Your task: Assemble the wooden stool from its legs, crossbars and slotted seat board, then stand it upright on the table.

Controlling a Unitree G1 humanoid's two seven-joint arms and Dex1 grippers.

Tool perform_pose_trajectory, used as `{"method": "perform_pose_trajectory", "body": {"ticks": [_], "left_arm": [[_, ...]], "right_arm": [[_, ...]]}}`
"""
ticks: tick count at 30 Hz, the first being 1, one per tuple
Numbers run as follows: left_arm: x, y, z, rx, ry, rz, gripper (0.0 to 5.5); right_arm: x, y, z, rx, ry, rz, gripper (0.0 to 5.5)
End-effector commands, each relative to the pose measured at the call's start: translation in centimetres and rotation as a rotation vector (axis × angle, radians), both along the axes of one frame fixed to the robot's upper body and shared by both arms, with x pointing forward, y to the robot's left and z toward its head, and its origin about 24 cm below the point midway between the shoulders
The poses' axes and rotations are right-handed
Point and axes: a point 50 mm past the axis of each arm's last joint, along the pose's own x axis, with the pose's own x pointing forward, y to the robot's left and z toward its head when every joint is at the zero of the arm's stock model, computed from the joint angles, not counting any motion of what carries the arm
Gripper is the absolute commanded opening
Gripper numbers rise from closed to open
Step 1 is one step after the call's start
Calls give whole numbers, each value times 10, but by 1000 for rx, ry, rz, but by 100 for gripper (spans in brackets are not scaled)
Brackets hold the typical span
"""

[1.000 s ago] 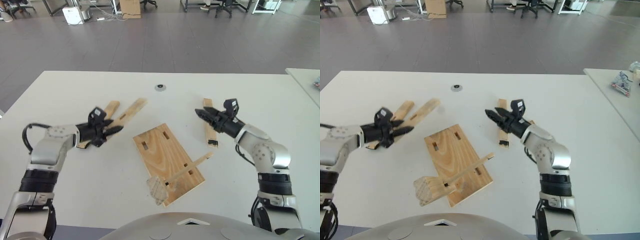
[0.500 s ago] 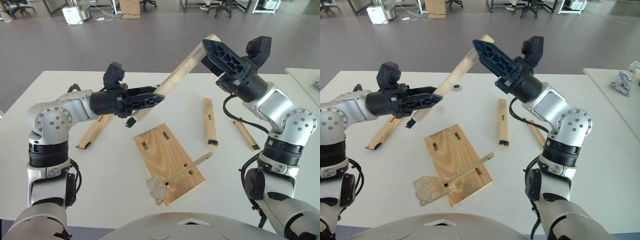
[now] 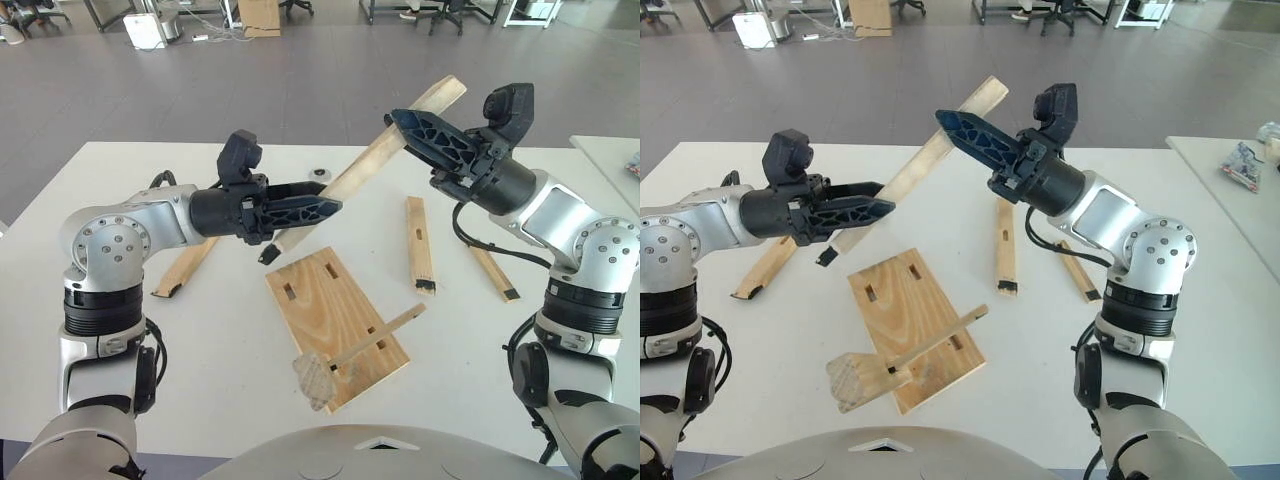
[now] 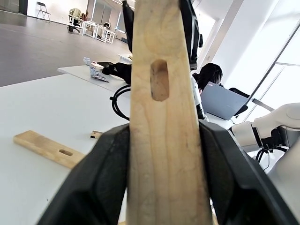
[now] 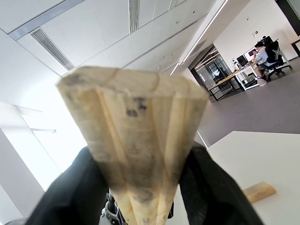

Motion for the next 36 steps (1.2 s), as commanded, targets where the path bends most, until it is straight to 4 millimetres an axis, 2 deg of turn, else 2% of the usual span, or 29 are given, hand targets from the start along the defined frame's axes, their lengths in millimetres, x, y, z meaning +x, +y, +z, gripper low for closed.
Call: {"method": "perform_pose_trajectory", "body": {"ticks": [1,4,5,9,11,14,18,20,22,27,31,36], "left_arm": [[-8,6,-3,41,3,-13,212],[-7,16,-11,52,44,18,212],[-5,22,-14,52,55,44,248],[9,60,-31,111,45,267,327],[7,82,-55,200,69,381,346],[-13,100,-89,287,141,435,347],[-34,101,-112,295,177,449,347],[-43,100,-122,300,190,455,347],[-50,97,-129,283,211,473,347],[-67,83,-144,276,259,458,347],[-66,76,-146,266,271,422,347],[-57,79,-141,284,268,381,347]], "right_arm": [[2,-6,0,-22,-5,-20,207],[8,-13,6,-119,-58,-75,207],[13,-20,7,-184,-83,-118,207],[24,-51,11,-342,-146,-256,207],[21,-59,5,-439,-184,-269,207],[11,-69,-1,-565,-253,-224,207],[-1,-83,7,-604,-358,-103,207],[-7,-85,10,-600,-398,18,207],[-12,-86,8,-602,-396,129,207],[-17,-90,-1,-632,-385,243,207],[-29,-85,-23,-627,-422,301,207],[-42,-77,-32,-557,-517,313,207]]}}
